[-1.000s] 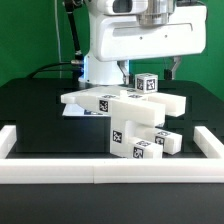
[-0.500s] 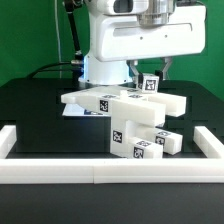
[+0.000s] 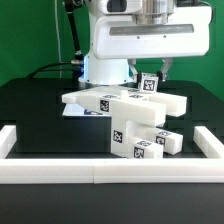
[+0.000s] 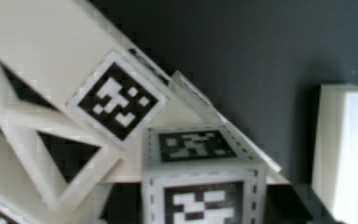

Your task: Assemble chair

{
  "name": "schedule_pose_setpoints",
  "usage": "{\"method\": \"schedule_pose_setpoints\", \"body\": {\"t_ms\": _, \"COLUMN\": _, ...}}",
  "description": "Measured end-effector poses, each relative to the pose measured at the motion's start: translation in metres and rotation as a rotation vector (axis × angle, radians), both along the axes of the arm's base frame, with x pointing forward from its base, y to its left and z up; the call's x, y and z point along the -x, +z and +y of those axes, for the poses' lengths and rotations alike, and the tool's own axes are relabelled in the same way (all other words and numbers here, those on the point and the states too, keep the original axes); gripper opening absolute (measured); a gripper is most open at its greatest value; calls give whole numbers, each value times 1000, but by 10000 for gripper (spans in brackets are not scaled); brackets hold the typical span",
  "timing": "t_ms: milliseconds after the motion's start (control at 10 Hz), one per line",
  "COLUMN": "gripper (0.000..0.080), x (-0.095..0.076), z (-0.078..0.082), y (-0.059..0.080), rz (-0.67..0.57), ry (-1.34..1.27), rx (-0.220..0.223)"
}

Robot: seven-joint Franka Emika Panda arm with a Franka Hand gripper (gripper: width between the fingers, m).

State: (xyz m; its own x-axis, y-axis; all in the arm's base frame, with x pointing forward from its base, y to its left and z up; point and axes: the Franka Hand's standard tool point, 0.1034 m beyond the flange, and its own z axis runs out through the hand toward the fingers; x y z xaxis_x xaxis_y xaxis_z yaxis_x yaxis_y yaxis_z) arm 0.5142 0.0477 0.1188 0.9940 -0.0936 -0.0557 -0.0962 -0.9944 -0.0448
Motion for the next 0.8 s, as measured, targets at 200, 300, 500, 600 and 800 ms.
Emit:
{"method": "schedule_pose_setpoints", "body": {"t_ms": 200, "gripper": 284, "x": 0, "z": 0, "y": 0, "rz": 6, "ry": -125, "rx": 6}}
{"method": "schedule_pose_setpoints", "body": {"t_ms": 300, "gripper": 284, "x": 0, "z": 0, "y": 0, "rz": 10, "ry": -197, "rx": 10}}
{"method": "schedule_pose_setpoints", "body": {"t_ms": 500, "gripper": 284, "x": 0, "z": 0, "y": 0, "rz": 17, "ry": -342, "rx": 17}}
{"method": "schedule_pose_setpoints", "body": {"t_ms": 600, "gripper": 284, "x": 0, "z": 0, "y": 0, "rz": 19, "ry": -376, "rx": 19}}
{"method": "schedule_pose_setpoints", "body": {"t_ms": 800, "gripper": 284, "x": 0, "z": 2, "y": 0, "rz": 31, "ry": -578, "rx": 22}}
